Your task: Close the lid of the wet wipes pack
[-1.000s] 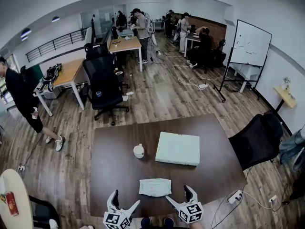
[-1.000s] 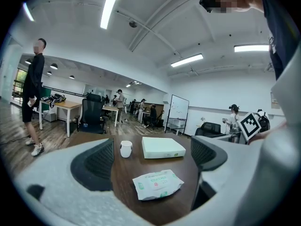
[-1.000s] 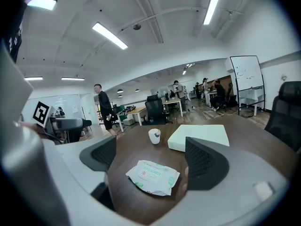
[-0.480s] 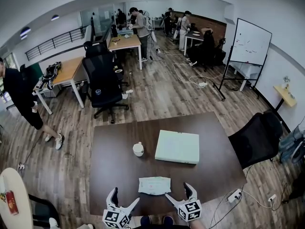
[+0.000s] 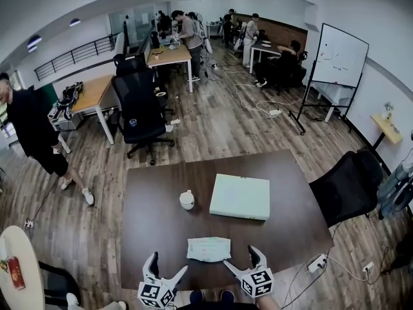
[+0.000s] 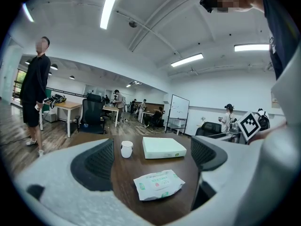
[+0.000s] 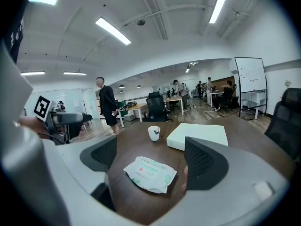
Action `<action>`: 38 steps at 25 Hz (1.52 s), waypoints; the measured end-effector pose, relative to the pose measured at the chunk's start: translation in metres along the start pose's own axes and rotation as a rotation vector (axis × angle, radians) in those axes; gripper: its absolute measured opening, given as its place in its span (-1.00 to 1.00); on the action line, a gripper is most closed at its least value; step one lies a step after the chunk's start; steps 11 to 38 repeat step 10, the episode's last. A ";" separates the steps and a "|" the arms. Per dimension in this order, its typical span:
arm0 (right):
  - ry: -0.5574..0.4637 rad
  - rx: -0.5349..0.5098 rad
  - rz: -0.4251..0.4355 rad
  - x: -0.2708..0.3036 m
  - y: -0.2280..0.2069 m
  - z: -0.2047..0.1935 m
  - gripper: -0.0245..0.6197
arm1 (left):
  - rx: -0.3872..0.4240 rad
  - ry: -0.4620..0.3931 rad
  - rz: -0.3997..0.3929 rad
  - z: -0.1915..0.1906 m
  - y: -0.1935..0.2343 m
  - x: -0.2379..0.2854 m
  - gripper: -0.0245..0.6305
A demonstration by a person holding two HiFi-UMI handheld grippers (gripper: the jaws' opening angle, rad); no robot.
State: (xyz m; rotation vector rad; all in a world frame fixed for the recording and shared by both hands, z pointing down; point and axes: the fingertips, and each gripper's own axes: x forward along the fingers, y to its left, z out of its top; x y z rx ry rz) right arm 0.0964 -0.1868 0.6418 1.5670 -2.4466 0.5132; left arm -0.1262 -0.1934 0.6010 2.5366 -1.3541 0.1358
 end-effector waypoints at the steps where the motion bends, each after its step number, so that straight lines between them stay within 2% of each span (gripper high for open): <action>1: -0.001 0.000 0.003 0.001 0.000 0.000 0.52 | 0.000 -0.001 0.002 0.000 0.000 0.000 0.61; 38: -0.006 0.003 0.015 0.006 -0.004 0.003 0.51 | 0.002 -0.005 0.002 0.002 0.000 0.006 0.61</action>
